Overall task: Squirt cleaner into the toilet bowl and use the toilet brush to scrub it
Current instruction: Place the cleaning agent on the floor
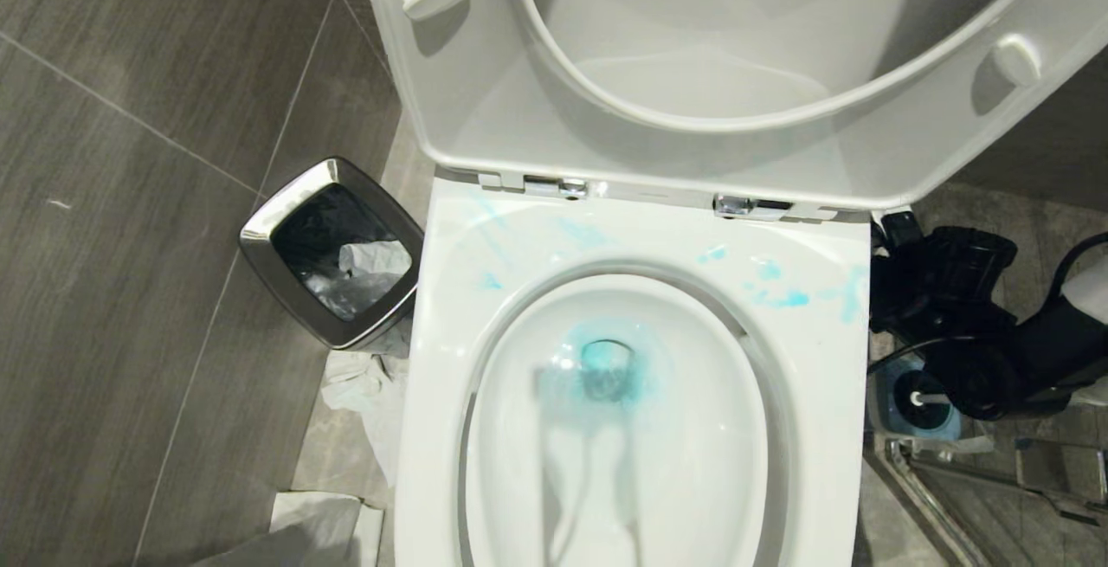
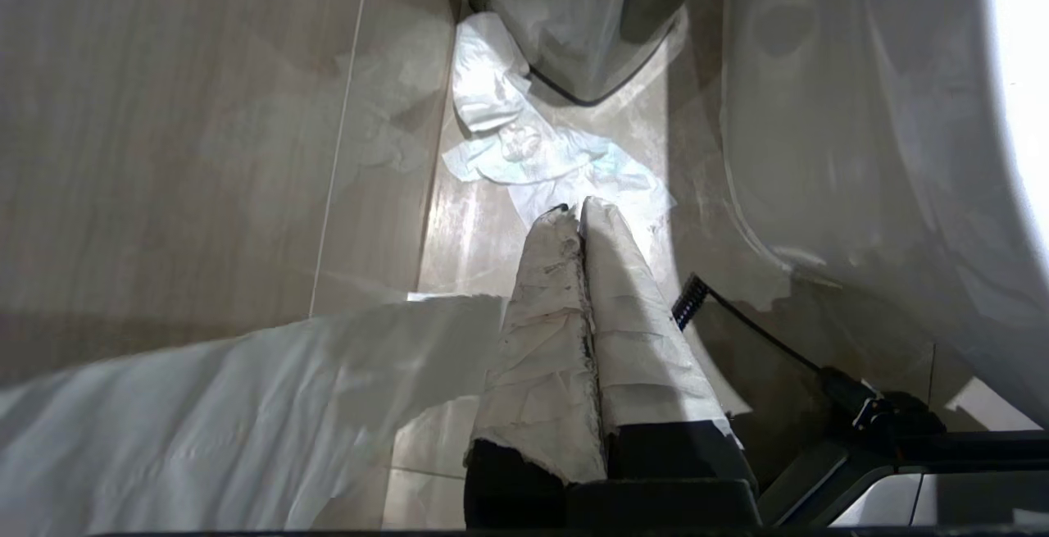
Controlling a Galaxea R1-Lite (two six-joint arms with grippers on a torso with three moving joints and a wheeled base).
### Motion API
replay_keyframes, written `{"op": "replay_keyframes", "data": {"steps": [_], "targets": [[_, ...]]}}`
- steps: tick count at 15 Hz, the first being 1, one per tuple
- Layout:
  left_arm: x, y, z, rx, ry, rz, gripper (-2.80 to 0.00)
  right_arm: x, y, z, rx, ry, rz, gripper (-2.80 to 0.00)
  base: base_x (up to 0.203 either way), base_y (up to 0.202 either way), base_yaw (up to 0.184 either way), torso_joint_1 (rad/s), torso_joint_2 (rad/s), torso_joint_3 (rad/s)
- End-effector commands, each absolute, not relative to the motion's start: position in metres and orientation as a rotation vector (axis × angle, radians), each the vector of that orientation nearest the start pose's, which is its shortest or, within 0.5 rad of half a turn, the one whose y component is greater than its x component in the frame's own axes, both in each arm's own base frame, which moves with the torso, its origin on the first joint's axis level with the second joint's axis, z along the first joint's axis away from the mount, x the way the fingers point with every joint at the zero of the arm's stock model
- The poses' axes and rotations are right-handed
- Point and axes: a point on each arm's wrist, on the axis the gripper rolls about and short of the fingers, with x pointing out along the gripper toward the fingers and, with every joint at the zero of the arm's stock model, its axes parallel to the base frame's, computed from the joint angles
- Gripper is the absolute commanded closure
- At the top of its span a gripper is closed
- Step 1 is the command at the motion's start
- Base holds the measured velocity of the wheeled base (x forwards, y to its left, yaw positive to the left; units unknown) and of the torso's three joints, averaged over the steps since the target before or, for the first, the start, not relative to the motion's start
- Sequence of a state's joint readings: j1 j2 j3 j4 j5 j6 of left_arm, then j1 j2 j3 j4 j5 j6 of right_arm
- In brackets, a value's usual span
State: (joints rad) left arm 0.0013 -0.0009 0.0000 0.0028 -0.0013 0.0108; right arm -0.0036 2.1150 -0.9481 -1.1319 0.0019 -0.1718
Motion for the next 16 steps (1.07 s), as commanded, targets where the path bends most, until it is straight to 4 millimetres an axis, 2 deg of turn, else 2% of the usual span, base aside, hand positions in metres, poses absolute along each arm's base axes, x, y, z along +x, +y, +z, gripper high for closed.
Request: {"op": "replay_keyframes", "data": {"steps": [1,4,9,16], "targets": [[-0.023,0.000,0.075,0.011,0.005,0.000,0.00,0.403,0.000,0.126,-0.179,0.005,0.004,0.00,0.000,0.000,0.000,0.007,0.00,-0.207],[-0.023,0.000,0.075,0.012,0.005,0.000,0.00,0.410,0.001,0.132,-0.181,-0.024,0.006,0.00,0.000,0.000,0.000,0.005,0.01,-0.180],[-0.023,0.000,0.075,0.012,0.005,0.000,0.00,0.426,0.005,0.130,-0.181,-0.048,0.009,0.00,0.000,0.000,0.000,0.001,0.00,-0.024],[-0.023,0.000,0.075,0.014,0.005,-0.002,0.00,0.431,0.007,0.126,-0.181,-0.040,0.018,0.00,0.000,0.000,0.000,0.000,0.00,-0.023]]}}
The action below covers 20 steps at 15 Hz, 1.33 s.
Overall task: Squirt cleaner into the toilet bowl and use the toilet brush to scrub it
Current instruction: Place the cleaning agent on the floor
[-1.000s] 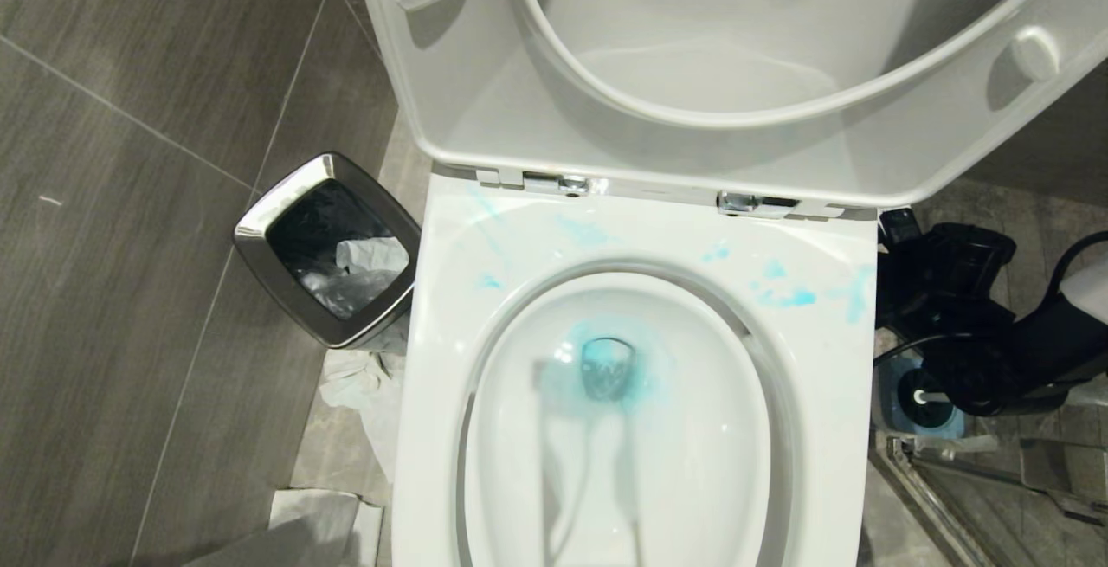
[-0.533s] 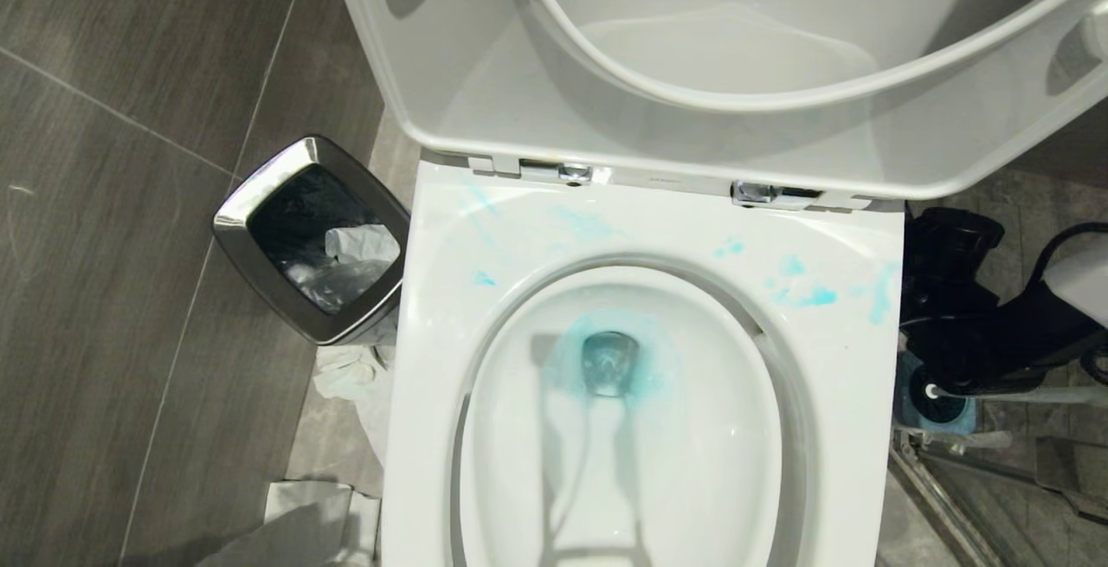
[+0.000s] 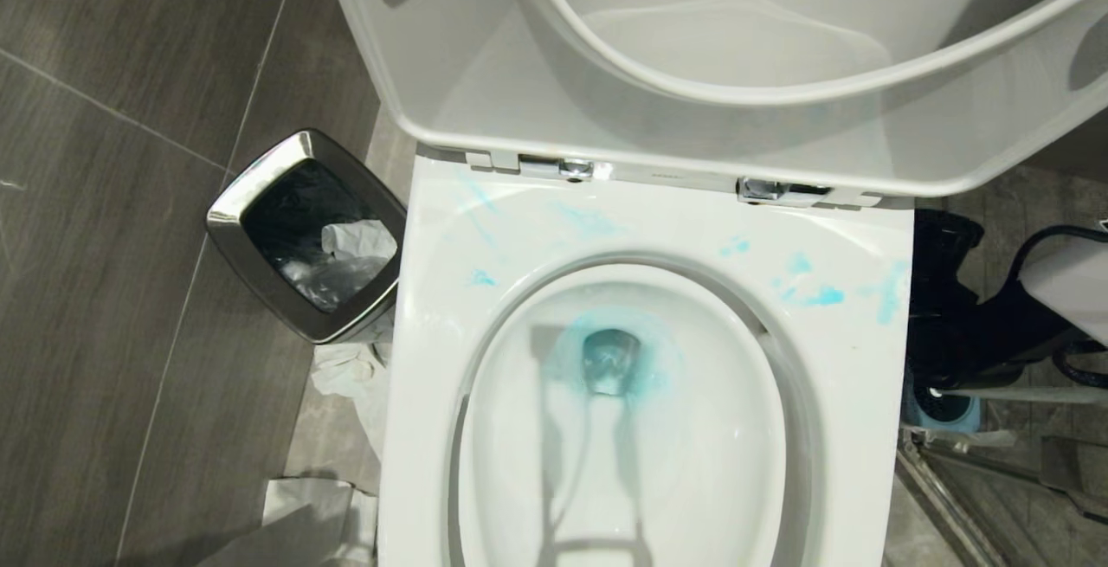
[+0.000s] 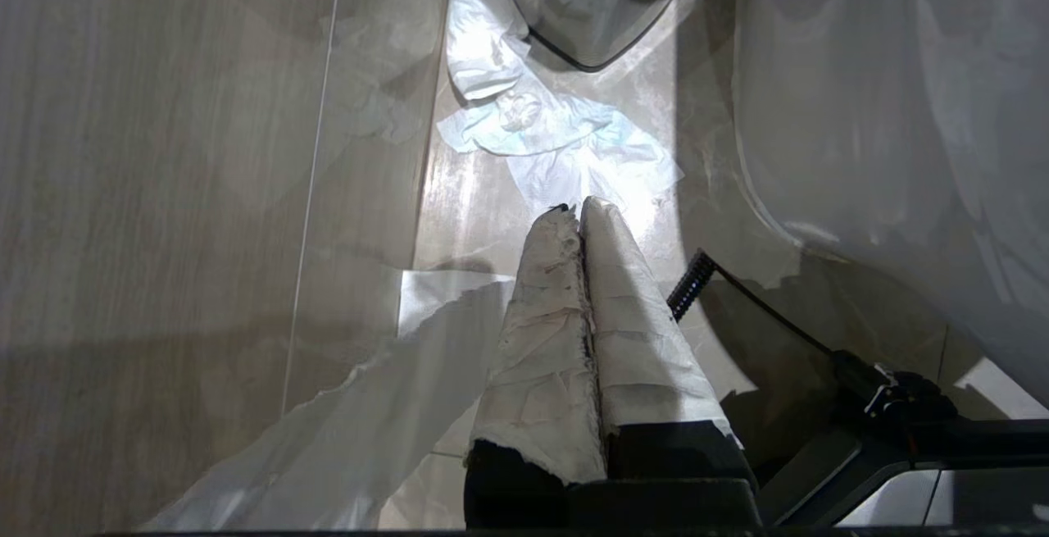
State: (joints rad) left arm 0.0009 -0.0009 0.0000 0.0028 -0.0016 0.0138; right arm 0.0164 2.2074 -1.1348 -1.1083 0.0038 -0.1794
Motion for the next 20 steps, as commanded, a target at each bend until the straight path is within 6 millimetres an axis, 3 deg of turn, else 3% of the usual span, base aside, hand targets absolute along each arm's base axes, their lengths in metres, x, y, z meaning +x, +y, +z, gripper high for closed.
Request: {"op": "replay_keyframes", "data": {"steps": [1,20], "targets": [[-0.0227,-0.0001,0.0746,0.011,0.006,0.000,0.00,0.4309,0.0074,0.1255,-0.181,-0.034,0.018,0.00,0.000,0.000,0.000,-0.002,0.01,-0.041],[-0.0227,-0.0001,0.0746,0.008,0.006,0.000,0.00,0.4228,0.0075,0.1299,-0.178,0.002,0.014,0.00,0.000,0.000,0.000,0.000,0.00,-0.001]]}}
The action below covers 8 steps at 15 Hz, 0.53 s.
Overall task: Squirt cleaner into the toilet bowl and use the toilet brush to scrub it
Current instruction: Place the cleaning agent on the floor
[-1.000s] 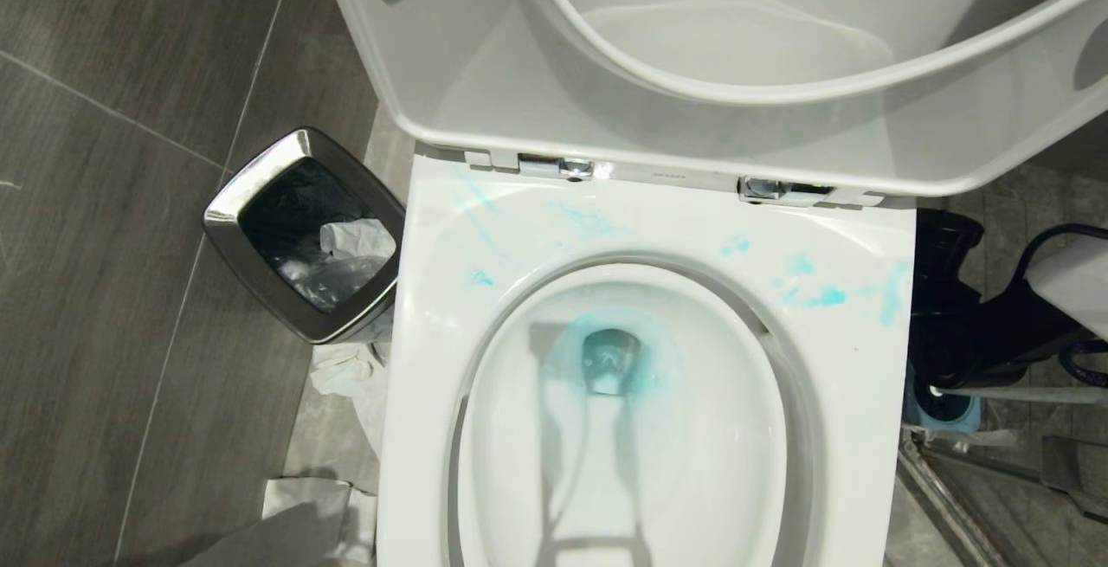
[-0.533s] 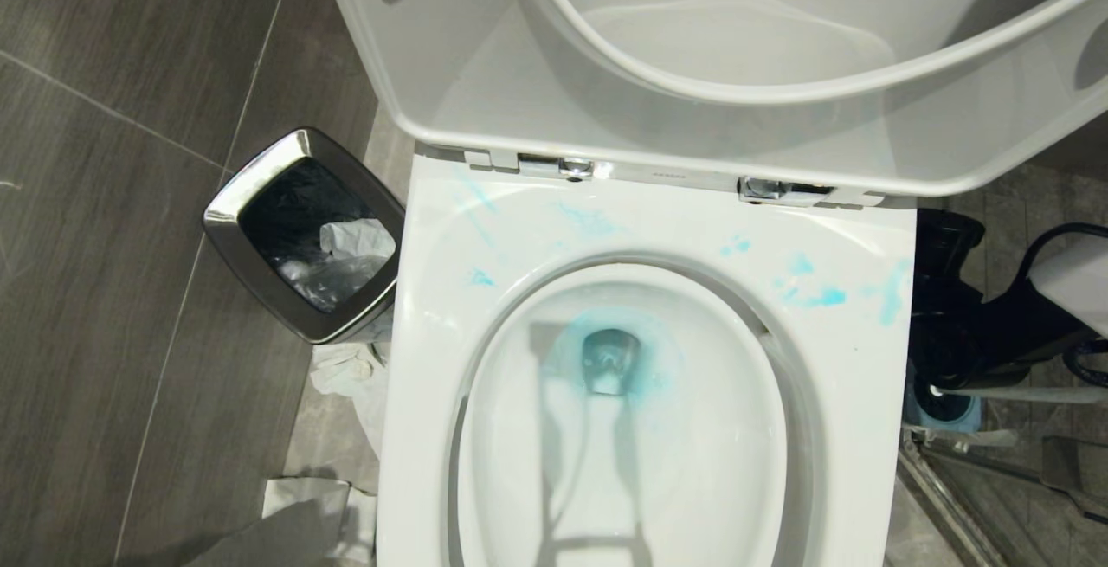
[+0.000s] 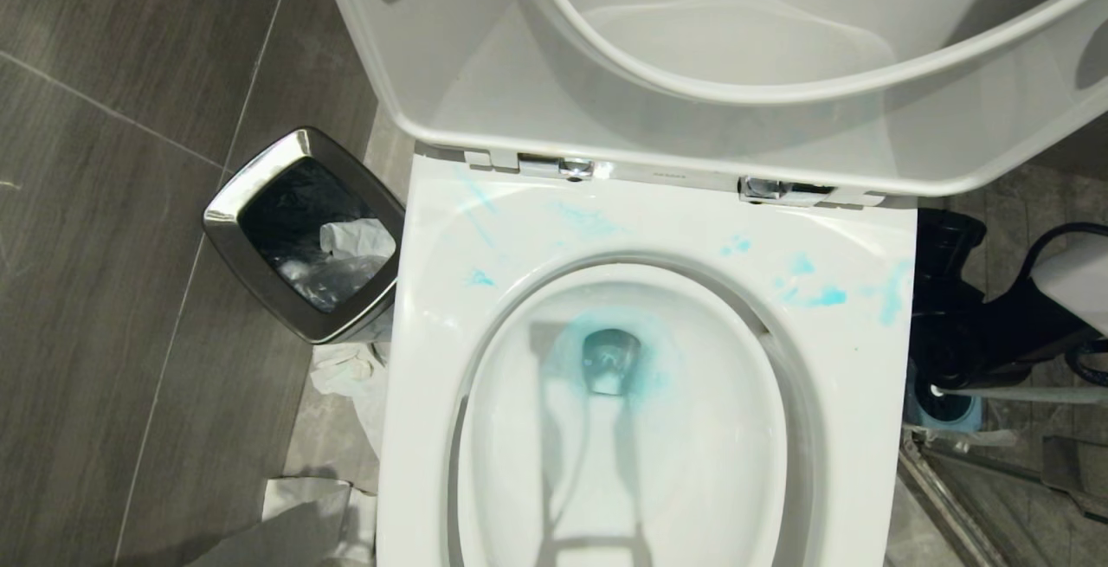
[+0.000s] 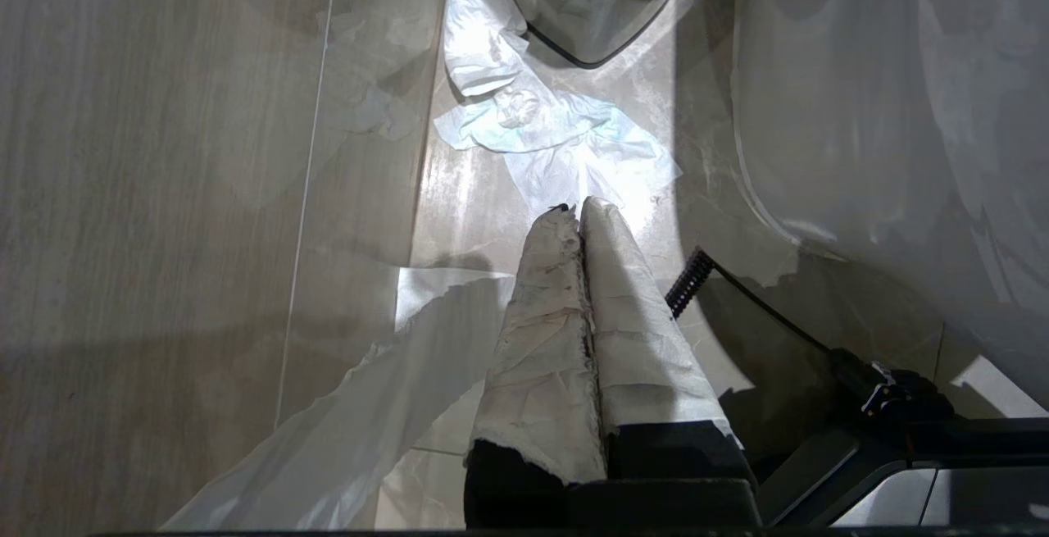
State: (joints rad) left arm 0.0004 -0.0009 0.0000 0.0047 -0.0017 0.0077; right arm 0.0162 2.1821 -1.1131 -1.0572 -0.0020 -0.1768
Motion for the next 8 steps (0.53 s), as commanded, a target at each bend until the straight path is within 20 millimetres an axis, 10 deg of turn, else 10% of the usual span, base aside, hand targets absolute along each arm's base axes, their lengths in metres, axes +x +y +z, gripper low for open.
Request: {"op": "replay_keyframes", "data": {"steps": [1,8], "targets": [[-0.0227,0.0000,0.0746,0.008,0.006,-0.001,0.00,0.4222,0.0081,0.1291,-0.178,0.004,0.008,0.00,0.000,0.000,0.000,0.000,0.00,0.000],[-0.0227,-0.0001,0.0746,0.008,0.006,0.000,0.00,0.4209,0.0106,0.1330,-0.178,-0.005,0.009,0.00,0.000,0.000,0.000,0.000,0.00,0.000]]}}
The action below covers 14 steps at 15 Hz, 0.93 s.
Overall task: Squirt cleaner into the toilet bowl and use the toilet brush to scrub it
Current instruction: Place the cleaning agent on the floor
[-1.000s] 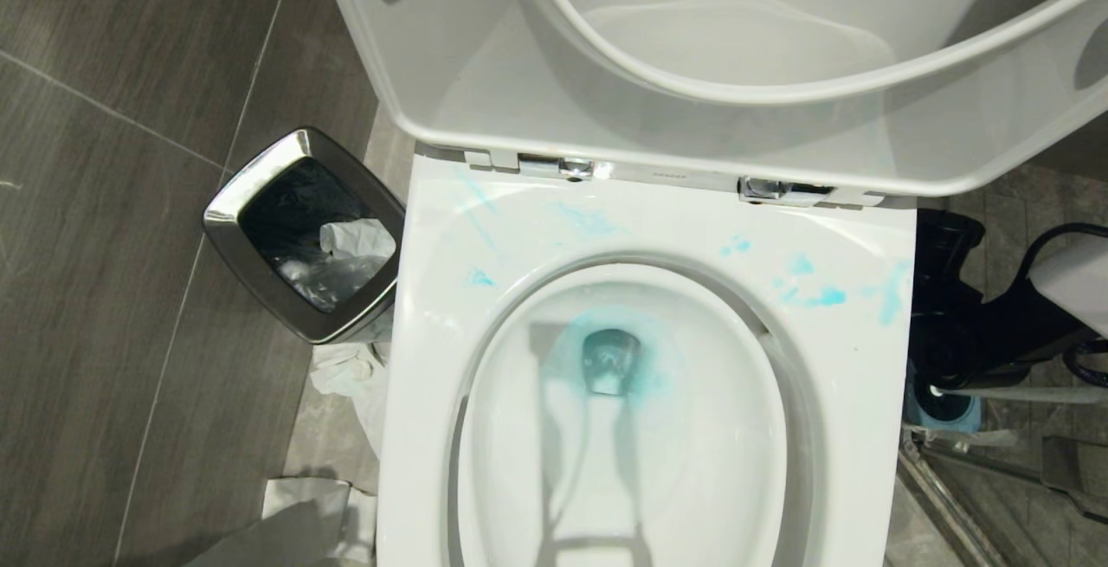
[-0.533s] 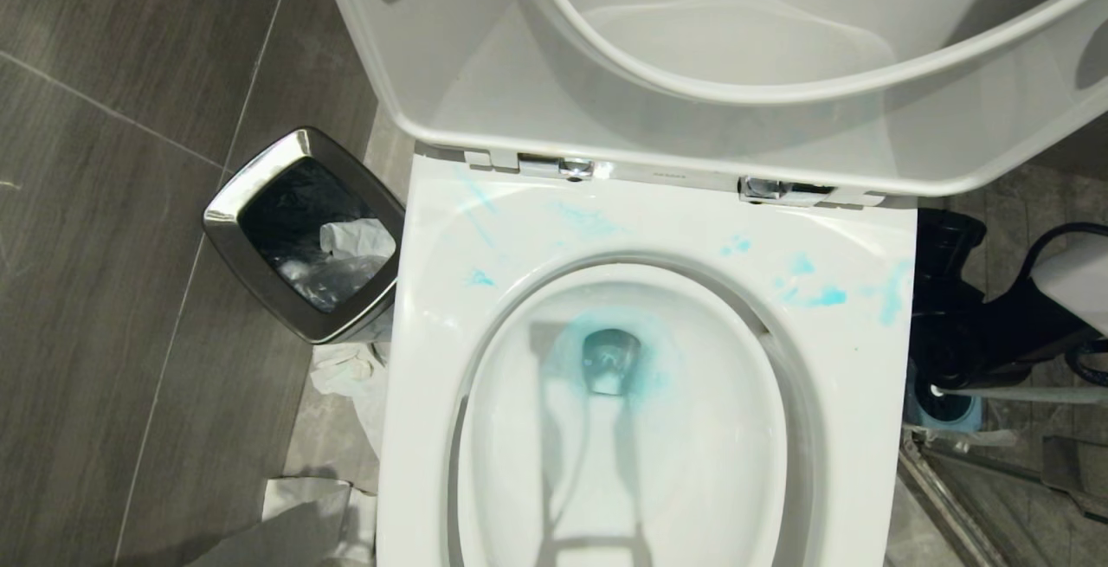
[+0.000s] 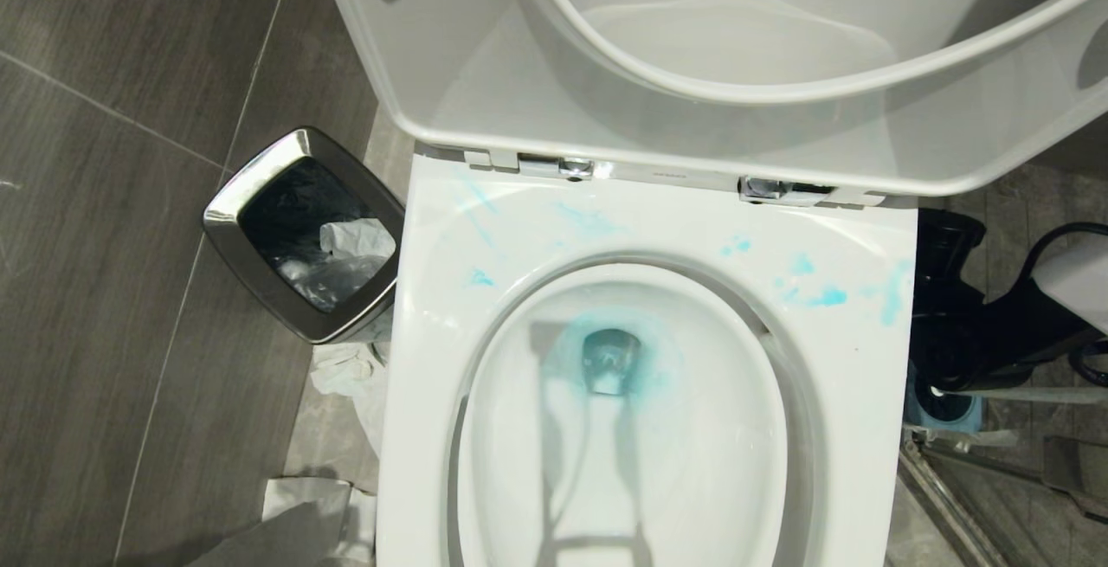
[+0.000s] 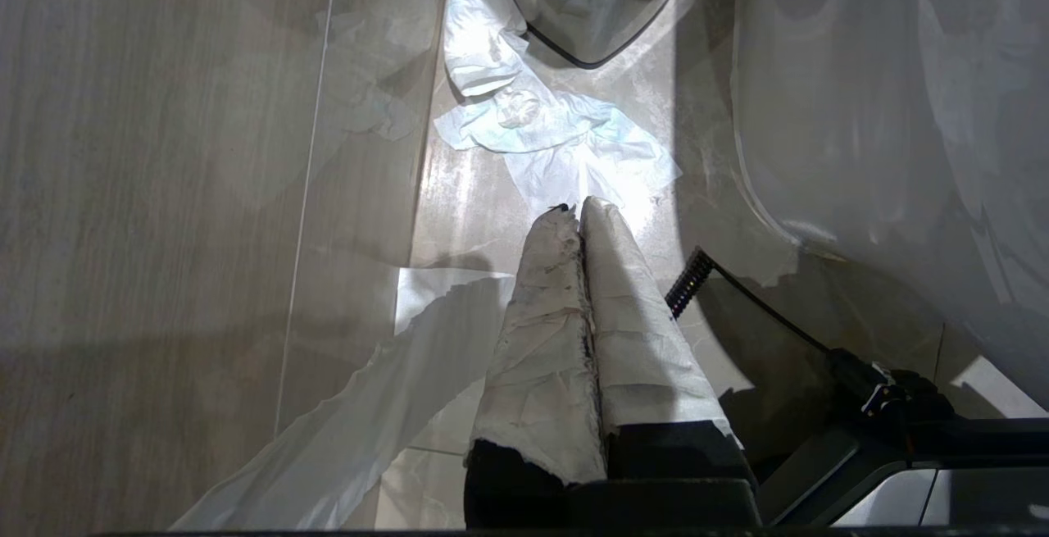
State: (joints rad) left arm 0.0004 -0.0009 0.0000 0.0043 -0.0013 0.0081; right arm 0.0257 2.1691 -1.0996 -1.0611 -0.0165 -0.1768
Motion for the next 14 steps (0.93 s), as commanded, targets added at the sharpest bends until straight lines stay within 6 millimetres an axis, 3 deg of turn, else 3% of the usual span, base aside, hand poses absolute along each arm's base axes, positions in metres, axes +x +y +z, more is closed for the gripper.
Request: {"op": "replay_keyframes", "data": {"steps": [1,14], "targets": [[-0.0227,0.0000,0.0746,0.008,0.006,-0.002,0.00,0.4202,0.0106,0.1343,-0.178,-0.008,0.009,0.00,0.000,0.000,0.000,0.000,0.00,0.000],[-0.0227,-0.0001,0.0746,0.008,0.006,0.000,0.00,0.4165,0.0104,0.1299,-0.175,0.013,0.006,0.00,0.000,0.000,0.000,0.000,0.00,0.000]]}}
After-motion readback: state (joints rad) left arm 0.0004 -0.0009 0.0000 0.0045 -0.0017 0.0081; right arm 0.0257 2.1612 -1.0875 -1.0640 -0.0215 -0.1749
